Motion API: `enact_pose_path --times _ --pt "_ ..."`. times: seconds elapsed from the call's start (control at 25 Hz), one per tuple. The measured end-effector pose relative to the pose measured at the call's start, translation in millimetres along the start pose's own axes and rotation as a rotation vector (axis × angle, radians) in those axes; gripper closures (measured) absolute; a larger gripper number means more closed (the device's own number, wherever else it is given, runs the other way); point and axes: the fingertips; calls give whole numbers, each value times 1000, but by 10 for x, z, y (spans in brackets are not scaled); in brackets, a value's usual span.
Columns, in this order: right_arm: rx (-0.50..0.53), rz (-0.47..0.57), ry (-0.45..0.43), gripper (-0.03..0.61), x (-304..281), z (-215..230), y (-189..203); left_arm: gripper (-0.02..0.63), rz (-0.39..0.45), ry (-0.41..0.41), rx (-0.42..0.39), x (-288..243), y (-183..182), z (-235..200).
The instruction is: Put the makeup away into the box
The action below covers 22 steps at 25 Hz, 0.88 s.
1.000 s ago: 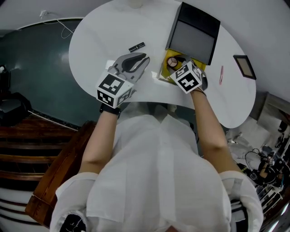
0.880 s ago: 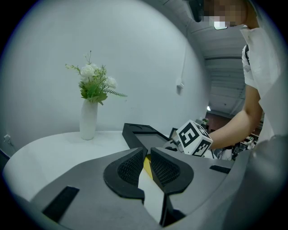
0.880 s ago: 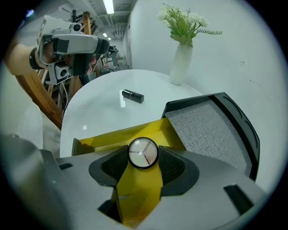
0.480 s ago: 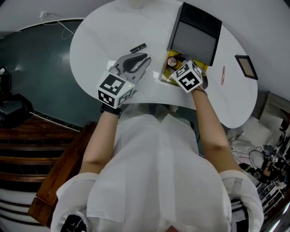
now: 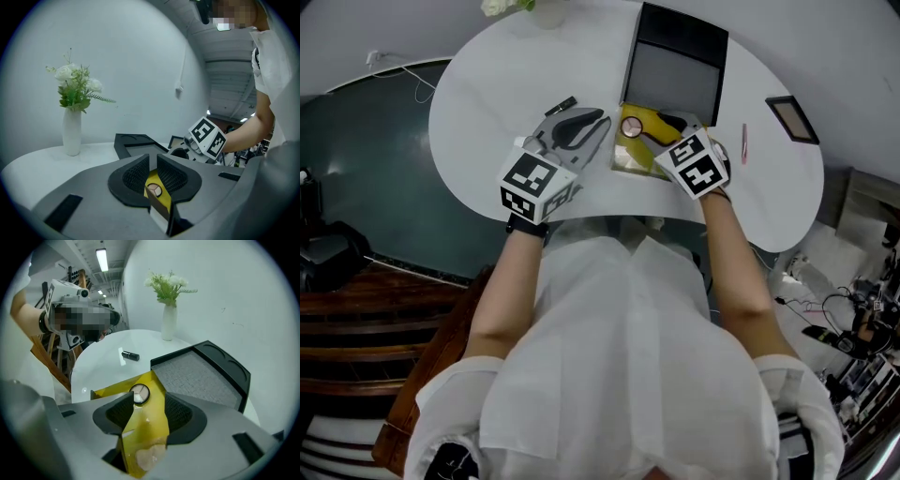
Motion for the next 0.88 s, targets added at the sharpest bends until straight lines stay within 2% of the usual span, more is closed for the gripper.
enact_pose_path --times 0.16,0.36,0.68,0.88 --pt "-87 78 60 399 326 277 59 558 12 62 -25 -265 -135 201" --pt "-188 135 155 402 706 740 334 558 15 128 -50 -612 -283 503" --pt "-324 108 288 436 1068 1380 1117 558 -1 231 -99 -1208 -421 985" --pt "-399 57 330 443 1045 1609 1594 558 -16 271 -116 -1457 -448 1217"
Point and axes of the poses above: the fingertips, and each gripper's own axes: x backward along the fingers, z to its right, y out of its underside, and after that the axes turned 11 degrees about -x, right-handed
